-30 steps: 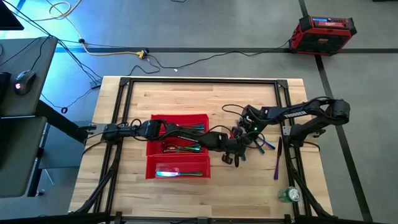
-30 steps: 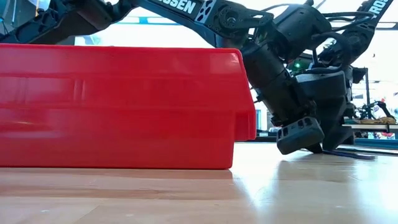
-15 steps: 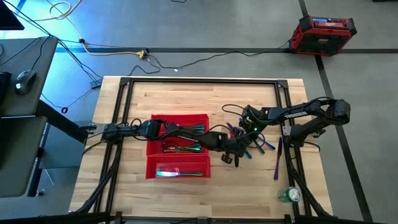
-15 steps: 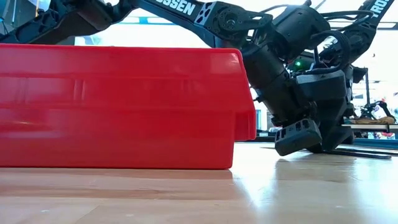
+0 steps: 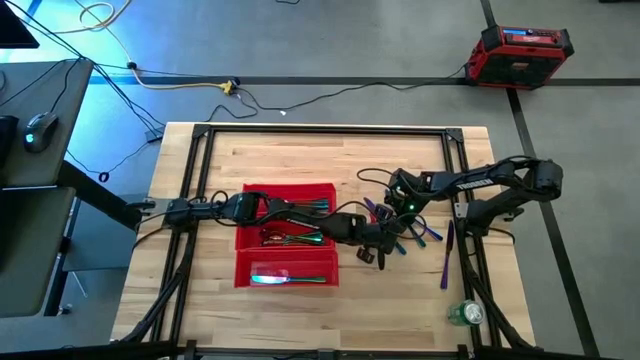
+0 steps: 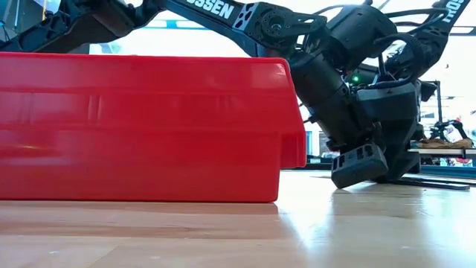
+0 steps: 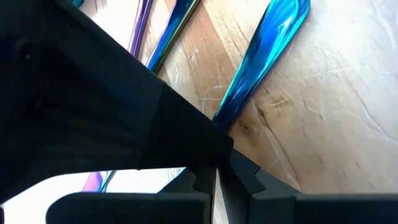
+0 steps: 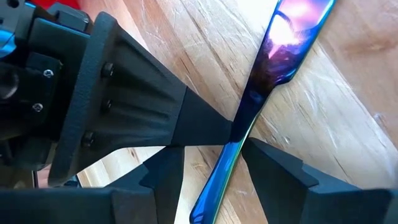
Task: Sort silverware
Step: Put the purple table knife into the bottom red bin
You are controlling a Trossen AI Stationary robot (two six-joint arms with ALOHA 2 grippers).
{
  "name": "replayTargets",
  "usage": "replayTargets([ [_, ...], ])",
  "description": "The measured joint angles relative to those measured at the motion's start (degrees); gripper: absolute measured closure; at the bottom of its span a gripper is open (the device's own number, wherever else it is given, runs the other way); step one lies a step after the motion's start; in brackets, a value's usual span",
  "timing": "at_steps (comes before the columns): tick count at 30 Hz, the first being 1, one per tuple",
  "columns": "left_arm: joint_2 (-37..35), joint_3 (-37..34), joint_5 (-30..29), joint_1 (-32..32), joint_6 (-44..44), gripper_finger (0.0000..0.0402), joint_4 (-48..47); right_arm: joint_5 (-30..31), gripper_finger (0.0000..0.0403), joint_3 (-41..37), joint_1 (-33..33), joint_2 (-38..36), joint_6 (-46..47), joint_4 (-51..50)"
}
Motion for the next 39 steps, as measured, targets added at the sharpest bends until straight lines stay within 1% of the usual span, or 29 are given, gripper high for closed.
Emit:
replayTargets([
  [4, -0.11, 0.0, -0.01, -0.07, 0.46, 0.0402, 0.3, -1.34, 0.0238, 0.0, -0.08, 0.02, -0.4, -0.12],
  [8, -0.11, 0.06, -0.41, -0.48, 1.45, 0.0402, 1.39, -4.22, 0.0238, 0.0, -0.82, -0.07, -2.97, -0.6],
  [14, -0.09, 0.11, -0.55, -0.37, 1.64, 0.0402, 1.74, -4.82, 0.0238, -0.02, -1.28, -0.09, -4.39, -0.94],
  [23, -1.11, 0.11, -1.23, -0.59, 2.01, 0.0402, 1.78, -8.86, 0.0238, -0.09, -2.67, -0.04, -7.31, -1.15],
  [32, -1.11, 0.11, -2.2, -0.63, 2.11, 0.0402, 1.84, -9.55, 0.0238, -0.09, -3.34, -0.04, -7.89, -1.36],
  [34, -1.1, 0.11, -3.59, -0.69, 2.23, 0.0401, 2.87, -9.45, 0.0238, -0.05, -3.37, -0.09, -8.11, -2.27],
  [36, -1.28, 0.12, -7.66, -1.07, 3.75, 0.0401, 6.39, -9.19, 0.0238, 0.1, -2.97, 0.41, -9.08, -4.23],
  [39, -1.51, 0.11, -8.06, -0.7, 5.16, 0.0402, 9.49, -9.26, 0.0238, -0.92, -2.48, 1.16, -8.49, -3.24],
])
